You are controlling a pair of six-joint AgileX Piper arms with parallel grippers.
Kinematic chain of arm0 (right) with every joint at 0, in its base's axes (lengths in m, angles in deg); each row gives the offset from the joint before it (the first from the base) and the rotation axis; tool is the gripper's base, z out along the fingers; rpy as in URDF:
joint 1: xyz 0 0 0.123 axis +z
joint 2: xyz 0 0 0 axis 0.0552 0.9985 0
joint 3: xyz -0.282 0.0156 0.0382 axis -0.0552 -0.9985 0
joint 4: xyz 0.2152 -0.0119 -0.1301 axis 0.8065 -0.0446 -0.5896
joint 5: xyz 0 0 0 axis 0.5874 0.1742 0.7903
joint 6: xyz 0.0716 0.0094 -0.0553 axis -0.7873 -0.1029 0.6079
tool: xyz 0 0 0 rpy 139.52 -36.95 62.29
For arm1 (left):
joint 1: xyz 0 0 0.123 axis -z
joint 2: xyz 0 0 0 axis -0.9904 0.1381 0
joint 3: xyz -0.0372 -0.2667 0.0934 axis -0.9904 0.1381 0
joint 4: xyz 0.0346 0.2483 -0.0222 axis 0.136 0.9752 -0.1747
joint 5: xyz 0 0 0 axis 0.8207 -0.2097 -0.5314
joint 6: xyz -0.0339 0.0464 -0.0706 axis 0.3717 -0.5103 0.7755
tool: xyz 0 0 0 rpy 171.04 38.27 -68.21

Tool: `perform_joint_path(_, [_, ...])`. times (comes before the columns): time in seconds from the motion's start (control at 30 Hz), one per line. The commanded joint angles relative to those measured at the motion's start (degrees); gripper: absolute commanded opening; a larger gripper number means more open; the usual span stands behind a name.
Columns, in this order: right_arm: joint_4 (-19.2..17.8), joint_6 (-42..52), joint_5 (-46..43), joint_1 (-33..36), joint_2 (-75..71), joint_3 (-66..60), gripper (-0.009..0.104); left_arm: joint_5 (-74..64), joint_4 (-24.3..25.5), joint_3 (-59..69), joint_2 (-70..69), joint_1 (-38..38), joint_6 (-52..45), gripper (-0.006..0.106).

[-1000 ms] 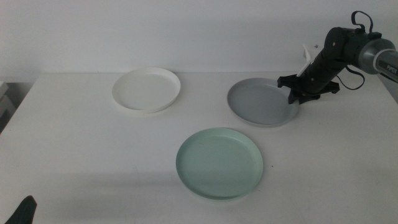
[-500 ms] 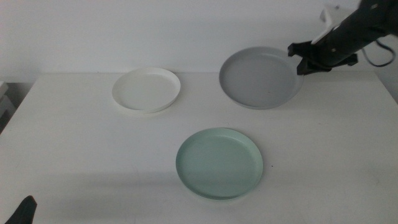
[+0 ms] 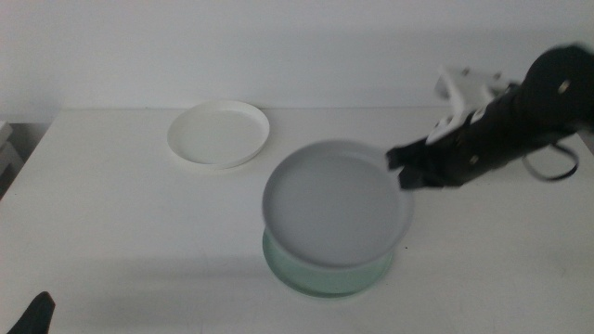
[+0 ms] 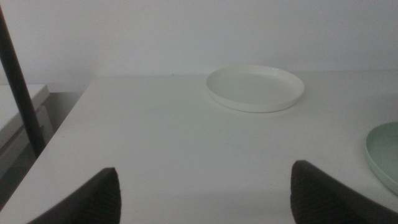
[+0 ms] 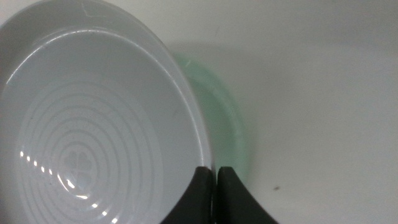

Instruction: Stack the three bowls on top of each other.

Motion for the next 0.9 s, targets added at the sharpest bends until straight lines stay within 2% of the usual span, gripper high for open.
perform_joint_path(0.0, [0.99, -0.93, -5.77, 1.55, -2.05, -0.84, 0.0, 4.27, -0.66, 0.31, -0.8, 0.07, 0.77, 0.09])
perform_joint_path(0.63, [1.82, -0.5, -15.34, 2.69, 7.44, -2.92, 0.001, 4.27, -0.66, 0.31, -0.8, 0.07, 0.77, 0.09])
perform_joint_path(0.77, [1.88, 0.99, -16.35, 2.69, 8.34, -2.92, 0.011, 4.27, -0.66, 0.31, -0.8, 0.07, 0.77, 0.09])
perform_joint_path(0.87, [2.83, 1.78, -16.4, 2.69, 7.85, -2.92, 0.026, 4.27, -0.66, 0.31, -0.8, 0.07, 0.77, 0.09])
